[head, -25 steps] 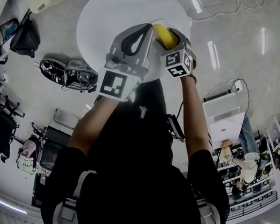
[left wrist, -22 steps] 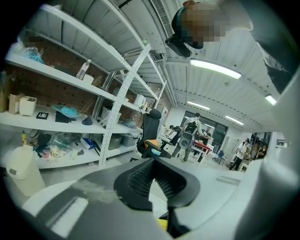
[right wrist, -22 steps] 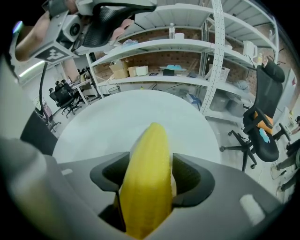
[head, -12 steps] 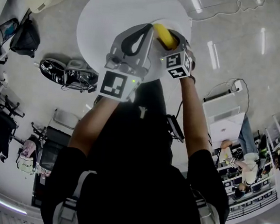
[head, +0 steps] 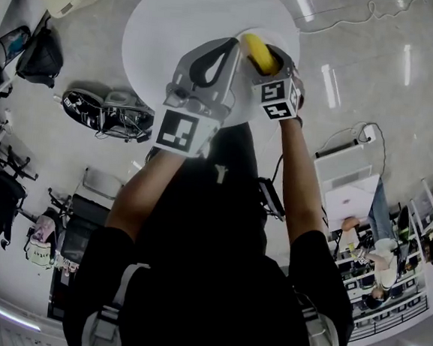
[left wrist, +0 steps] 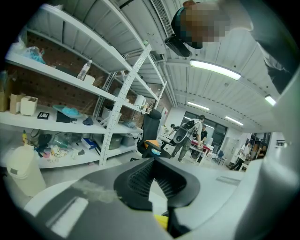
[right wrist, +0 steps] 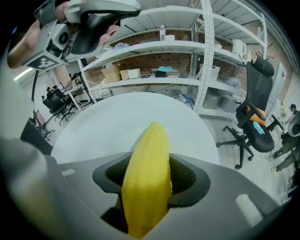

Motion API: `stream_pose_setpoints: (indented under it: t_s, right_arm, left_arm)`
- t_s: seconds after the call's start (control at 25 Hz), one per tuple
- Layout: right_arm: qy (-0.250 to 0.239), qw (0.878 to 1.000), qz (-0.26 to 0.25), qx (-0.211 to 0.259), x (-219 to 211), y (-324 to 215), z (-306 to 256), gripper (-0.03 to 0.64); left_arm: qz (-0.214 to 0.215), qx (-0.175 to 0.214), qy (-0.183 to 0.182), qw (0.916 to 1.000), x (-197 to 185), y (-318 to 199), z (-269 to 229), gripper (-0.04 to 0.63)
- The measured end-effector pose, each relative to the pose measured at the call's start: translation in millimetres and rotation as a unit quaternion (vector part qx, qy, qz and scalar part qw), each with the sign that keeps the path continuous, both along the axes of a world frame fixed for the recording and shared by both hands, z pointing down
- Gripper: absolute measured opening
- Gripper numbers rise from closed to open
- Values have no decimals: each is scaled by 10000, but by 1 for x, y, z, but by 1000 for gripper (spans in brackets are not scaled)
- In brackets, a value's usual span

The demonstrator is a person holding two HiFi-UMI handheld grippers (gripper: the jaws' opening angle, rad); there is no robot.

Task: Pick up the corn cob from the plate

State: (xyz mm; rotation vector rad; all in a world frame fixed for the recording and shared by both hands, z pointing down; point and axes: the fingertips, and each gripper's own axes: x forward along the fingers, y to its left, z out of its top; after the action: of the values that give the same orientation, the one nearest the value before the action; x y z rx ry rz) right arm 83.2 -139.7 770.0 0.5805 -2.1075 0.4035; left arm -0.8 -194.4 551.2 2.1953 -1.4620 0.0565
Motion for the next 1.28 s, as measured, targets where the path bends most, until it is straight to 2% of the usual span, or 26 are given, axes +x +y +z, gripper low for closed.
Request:
stream_pose_setpoints:
  t_s: [0.8, 1.28]
  right_arm:
    - [-64, 9990, 418, 166, -1, -3, -12, 245]
    - [-260, 9948, 933, 331, -1, -2, -58, 244]
  left_arm:
    - [-133, 145, -13, 9998, -16, 15, -13, 0]
    - [-66, 477, -91, 9988, -23, 27, -51, 0]
